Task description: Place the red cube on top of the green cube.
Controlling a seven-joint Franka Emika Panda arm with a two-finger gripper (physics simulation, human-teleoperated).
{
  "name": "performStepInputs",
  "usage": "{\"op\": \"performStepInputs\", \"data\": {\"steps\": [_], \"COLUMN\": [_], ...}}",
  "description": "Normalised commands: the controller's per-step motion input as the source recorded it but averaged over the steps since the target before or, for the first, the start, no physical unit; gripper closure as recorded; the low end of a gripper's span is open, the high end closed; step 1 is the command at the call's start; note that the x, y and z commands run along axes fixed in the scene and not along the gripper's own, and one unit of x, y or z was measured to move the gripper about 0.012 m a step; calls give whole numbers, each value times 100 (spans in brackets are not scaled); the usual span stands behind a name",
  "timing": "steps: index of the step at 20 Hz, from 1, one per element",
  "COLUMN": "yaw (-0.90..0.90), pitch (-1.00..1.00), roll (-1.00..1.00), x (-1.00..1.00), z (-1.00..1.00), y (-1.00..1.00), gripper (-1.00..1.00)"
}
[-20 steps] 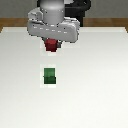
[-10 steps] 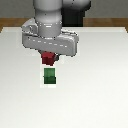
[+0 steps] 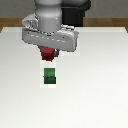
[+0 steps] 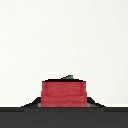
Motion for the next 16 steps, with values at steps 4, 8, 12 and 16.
{"op": "performStepInputs", "data": {"steps": [4,8,12,16], "yaw": [0,0,0,0], "pitch": [0,0,0,0], "roll": [0,0,0,0], "x": [0,0,0,0], "z": [-25,-75,-50,0], "y": [0,0,0,0], "gripper": [100,100,100,-100]}}
